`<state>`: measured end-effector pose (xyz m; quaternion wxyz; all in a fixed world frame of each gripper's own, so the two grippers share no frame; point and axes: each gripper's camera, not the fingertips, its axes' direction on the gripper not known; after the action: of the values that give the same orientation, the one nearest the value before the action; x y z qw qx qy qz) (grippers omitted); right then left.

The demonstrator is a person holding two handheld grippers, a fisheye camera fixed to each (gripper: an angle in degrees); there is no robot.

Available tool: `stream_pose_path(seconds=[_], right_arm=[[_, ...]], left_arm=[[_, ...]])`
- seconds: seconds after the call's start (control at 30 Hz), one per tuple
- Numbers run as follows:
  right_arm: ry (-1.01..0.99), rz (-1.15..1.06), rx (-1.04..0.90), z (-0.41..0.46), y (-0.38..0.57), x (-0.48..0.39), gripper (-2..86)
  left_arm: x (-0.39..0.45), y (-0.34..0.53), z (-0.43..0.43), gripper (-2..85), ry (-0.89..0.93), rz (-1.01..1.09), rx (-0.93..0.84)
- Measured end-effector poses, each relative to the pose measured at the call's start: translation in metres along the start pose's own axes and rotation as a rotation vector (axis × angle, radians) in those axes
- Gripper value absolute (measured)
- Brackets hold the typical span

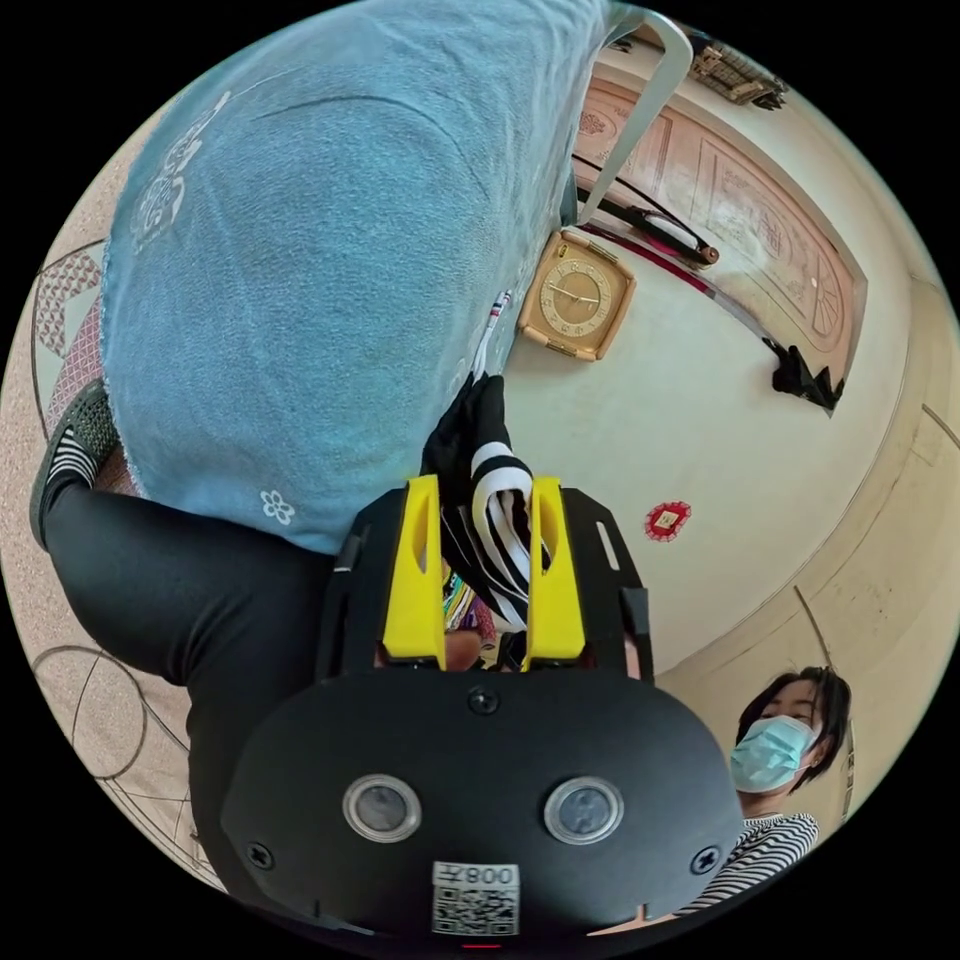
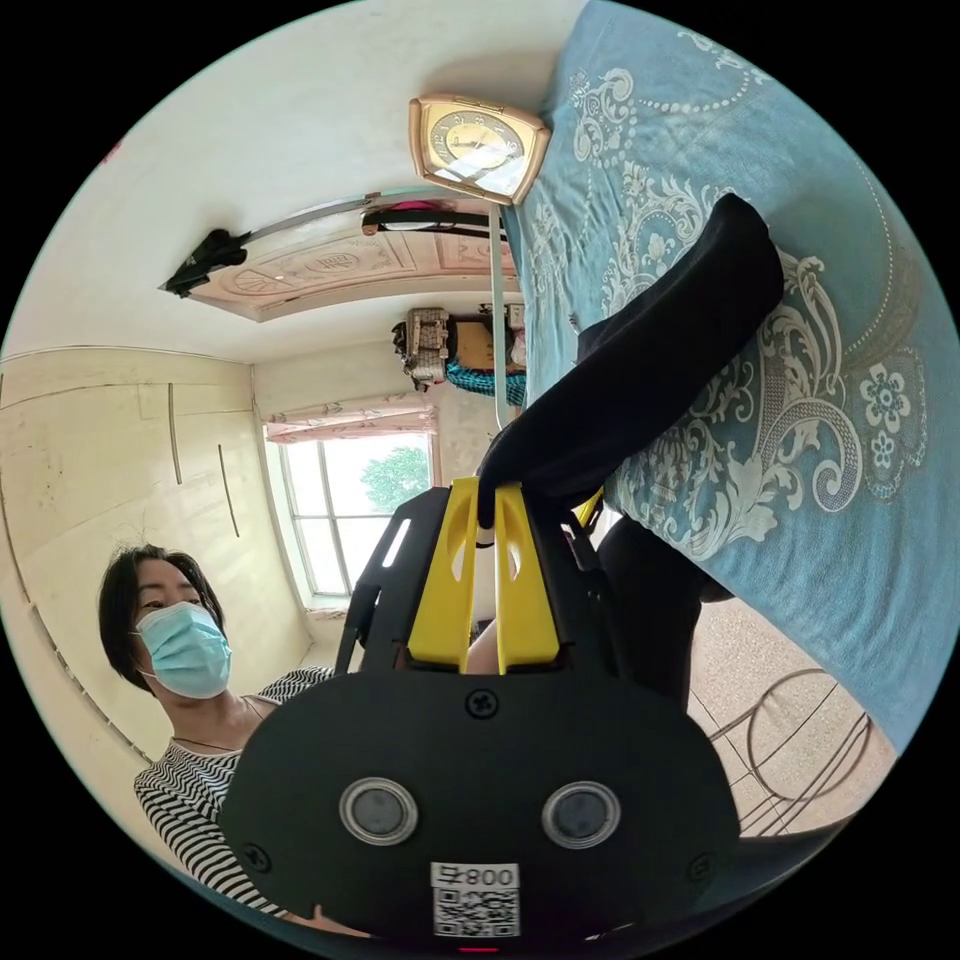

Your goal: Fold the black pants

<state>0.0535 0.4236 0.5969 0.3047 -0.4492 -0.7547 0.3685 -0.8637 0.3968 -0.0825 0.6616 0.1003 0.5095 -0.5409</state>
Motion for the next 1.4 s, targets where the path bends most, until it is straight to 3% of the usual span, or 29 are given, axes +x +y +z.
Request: stream_pose_path(seconds=[0.4,0.7,0.9,1.1,1.27,1.4], right_arm=[[0.052,-0.017,-0.003,-0.074,0.090,0.005,1.7],[-0.041,-0.106,0.073,-0.162,0.212,-0.008,1.5],[-0.080,-0.189,0.285,-0.257,0.308,-0.018,1.5],[-0.012,-0.330,0.561,-0.396,0.407,-0.055,1.5],[0.201,-0.539,0.798,-0.517,0.498,-0.133,1.5],[0.376,-0.645,1.009,-0.596,0.587,-0.176,1.6]], left_arm=[[0.060,0.079,0.090,7.5,-0.103,0.170,-0.072],[0.136,0.186,0.207,7.3,-0.126,0.374,-0.272],[0.170,0.271,0.356,7.3,-0.140,0.468,-0.532],[0.210,0.399,0.574,7.3,-0.050,0.611,-0.861],[0.260,0.565,0.774,7.3,0.177,0.723,-1.099],[0.275,0.677,0.881,7.3,0.247,0.801,-1.252]])
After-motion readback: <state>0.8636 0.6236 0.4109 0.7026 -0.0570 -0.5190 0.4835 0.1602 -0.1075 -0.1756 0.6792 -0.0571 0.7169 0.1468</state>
